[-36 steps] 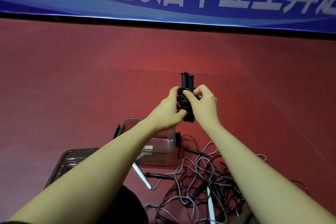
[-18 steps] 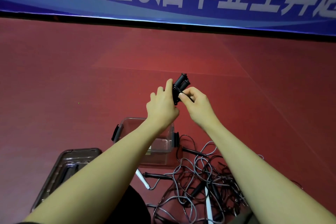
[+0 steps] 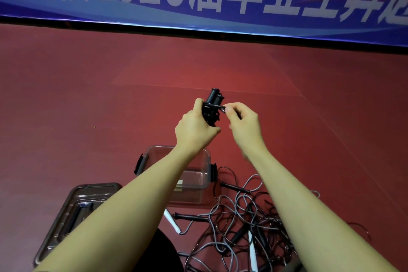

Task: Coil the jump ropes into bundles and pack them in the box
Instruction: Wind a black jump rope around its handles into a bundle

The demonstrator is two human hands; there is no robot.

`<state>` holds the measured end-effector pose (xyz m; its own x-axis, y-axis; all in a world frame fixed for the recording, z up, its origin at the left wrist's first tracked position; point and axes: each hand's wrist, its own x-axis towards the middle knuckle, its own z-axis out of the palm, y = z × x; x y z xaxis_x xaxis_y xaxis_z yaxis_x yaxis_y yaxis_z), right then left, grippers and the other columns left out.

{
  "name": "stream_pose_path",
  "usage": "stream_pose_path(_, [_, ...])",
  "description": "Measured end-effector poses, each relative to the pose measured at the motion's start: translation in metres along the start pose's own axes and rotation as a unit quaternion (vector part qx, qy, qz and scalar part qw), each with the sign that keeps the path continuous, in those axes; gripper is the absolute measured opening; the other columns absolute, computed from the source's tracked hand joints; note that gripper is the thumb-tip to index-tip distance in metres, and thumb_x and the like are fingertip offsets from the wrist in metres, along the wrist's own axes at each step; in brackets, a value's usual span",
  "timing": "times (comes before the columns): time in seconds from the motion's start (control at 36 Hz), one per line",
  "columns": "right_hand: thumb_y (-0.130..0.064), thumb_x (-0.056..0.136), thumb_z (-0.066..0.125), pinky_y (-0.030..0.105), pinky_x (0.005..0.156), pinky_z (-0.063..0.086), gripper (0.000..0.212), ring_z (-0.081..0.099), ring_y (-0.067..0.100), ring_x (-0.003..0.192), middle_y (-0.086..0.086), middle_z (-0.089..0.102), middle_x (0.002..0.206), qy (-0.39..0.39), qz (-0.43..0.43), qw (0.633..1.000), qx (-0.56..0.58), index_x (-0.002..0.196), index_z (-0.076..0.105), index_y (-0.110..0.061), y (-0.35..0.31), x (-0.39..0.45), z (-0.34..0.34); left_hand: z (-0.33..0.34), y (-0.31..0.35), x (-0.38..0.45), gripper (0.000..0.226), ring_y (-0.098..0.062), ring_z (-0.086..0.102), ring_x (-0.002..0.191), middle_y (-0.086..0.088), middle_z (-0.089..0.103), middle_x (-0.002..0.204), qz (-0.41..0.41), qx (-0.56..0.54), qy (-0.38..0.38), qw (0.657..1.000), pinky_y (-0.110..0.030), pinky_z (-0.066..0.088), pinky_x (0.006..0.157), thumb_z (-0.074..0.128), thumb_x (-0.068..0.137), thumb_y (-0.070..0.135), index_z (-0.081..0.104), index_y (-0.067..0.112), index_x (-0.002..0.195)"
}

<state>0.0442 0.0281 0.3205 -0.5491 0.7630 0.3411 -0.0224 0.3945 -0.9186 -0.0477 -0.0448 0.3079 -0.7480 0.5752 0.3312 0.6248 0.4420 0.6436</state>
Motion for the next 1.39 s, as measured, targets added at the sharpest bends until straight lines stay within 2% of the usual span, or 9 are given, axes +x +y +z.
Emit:
stream_pose_path(0.14, [0.004, 0.087, 0.049, 0.012, 0.064, 0.041, 0.028, 0.054, -0.003, 0.069, -0.004, 0.065, 0.084, -0.024, 0.004, 1.000, 0.010, 0.091, 0.068, -0.016, 0.001, 0.002, -0.004, -0.005, -0.001, 0.001, 0.048, -0.025, 0.059, 0.083, 0.003, 0.062, 0.097, -0.009, -0.028, 0.006, 1.000, -0.032, 0.048, 0.066, 0.070, 0.066, 0.030, 0.044, 0.023, 0.106])
stream_pose_path(0.31, [-0.003, 0.091, 0.052, 0.024, 0.082, 0.041, 0.016, 0.053, 0.015, 0.092, 0.002, 0.057, 0.100, 0.069, -0.020, 0.991, -0.115, 0.097, 0.064, -0.011, 0.013, 0.004, -0.005, -0.006, 0.002, 0.002, 0.055, -0.023, 0.048, 0.093, 0.001, 0.036, 0.105, 0.027, -0.050, 0.006, 0.998, -0.035, 0.049, 0.070, 0.071, 0.066, 0.029, 0.047, 0.025, 0.115])
stream_pose_path(0.42, [-0.011, 0.097, 0.048, 0.017, 0.073, 0.042, 0.017, 0.057, 0.009, 0.089, -0.002, 0.064, 0.098, 0.063, 0.044, 0.997, 0.001, 0.102, 0.063, -0.018, 0.012, 0.008, -0.001, -0.007, 0.010, 0.000, 0.059, -0.023, 0.040, 0.102, 0.004, 0.030, 0.101, 0.005, -0.146, -0.038, 0.989, -0.041, 0.050, 0.082, 0.067, 0.058, 0.031, 0.048, 0.026, 0.114])
stream_pose_path(0.56, [-0.011, 0.100, 0.041, 0.026, 0.081, 0.052, 0.029, 0.065, 0.012, 0.090, -0.002, 0.070, 0.095, 0.024, 0.077, 0.991, 0.108, 0.097, 0.067, -0.023, 0.011, 0.009, 0.001, -0.012, 0.012, -0.002, 0.075, -0.025, 0.060, 0.064, -0.006, 0.040, 0.103, -0.008, -0.346, -0.128, 0.929, -0.033, 0.057, 0.058, 0.077, 0.066, -0.001, 0.026, 0.017, 0.119])
stream_pose_path(0.83, [-0.007, 0.095, 0.048, 0.025, 0.076, 0.052, 0.023, 0.064, 0.011, 0.080, -0.002, 0.068, 0.084, 0.040, 0.081, 0.990, 0.111, 0.087, 0.067, -0.019, 0.007, 0.014, -0.005, -0.009, 0.010, -0.007, 0.063, 0.009, 0.060, 0.078, 0.017, 0.056, 0.093, 0.089, -0.188, -0.140, 0.968, -0.009, 0.048, 0.066, 0.062, 0.085, 0.012, 0.028, 0.021, 0.137])
stream_pose_path(0.97, [-0.005, 0.092, 0.050, 0.031, 0.079, 0.052, 0.018, 0.064, 0.018, 0.083, 0.004, 0.068, 0.086, 0.050, 0.085, 0.989, 0.110, 0.090, 0.067, -0.011, 0.004, 0.011, -0.005, 0.003, 0.016, -0.014, 0.071, -0.032, 0.058, 0.098, -0.006, 0.052, 0.117, 0.089, -0.185, -0.130, 0.970, -0.049, 0.051, 0.082, 0.044, 0.072, 0.026, 0.018, 0.042, 0.136])
stream_pose_path(1.06, [-0.009, 0.092, 0.051, 0.029, 0.075, 0.049, 0.018, 0.060, 0.014, 0.077, 0.003, 0.067, 0.082, 0.039, 0.077, 0.993, 0.084, 0.086, 0.068, -0.012, 0.001, 0.007, -0.005, 0.007, 0.017, -0.014, 0.071, -0.028, 0.055, 0.102, 0.001, 0.052, 0.116, 0.076, -0.160, -0.083, 0.981, -0.053, 0.047, 0.085, 0.052, 0.065, 0.029, 0.024, 0.038, 0.129])
stream_pose_path(1.19, [-0.008, 0.093, 0.047, 0.026, 0.080, 0.043, 0.023, 0.057, 0.017, 0.092, 0.008, 0.064, 0.099, 0.003, 0.040, 0.999, -0.012, 0.096, 0.070, -0.010, 0.001, 0.003, -0.002, 0.010, 0.017, -0.011, 0.043, -0.029, 0.060, 0.083, 0.000, 0.064, 0.090, 0.020, -0.131, -0.017, 0.991, -0.046, 0.051, 0.068, 0.060, 0.069, 0.018, 0.039, 0.023, 0.106])
stream_pose_path(1.39, [-0.005, 0.094, 0.043, 0.029, 0.089, 0.045, 0.027, 0.058, 0.019, 0.097, 0.011, 0.063, 0.106, -0.011, 0.044, 0.996, -0.077, 0.103, 0.068, -0.007, 0.009, 0.003, -0.008, 0.006, 0.019, -0.010, 0.042, -0.017, 0.059, 0.068, 0.000, 0.061, 0.083, -0.050, -0.198, -0.118, 0.972, -0.025, 0.045, 0.050, 0.065, 0.071, 0.004, 0.045, 0.015, 0.107])
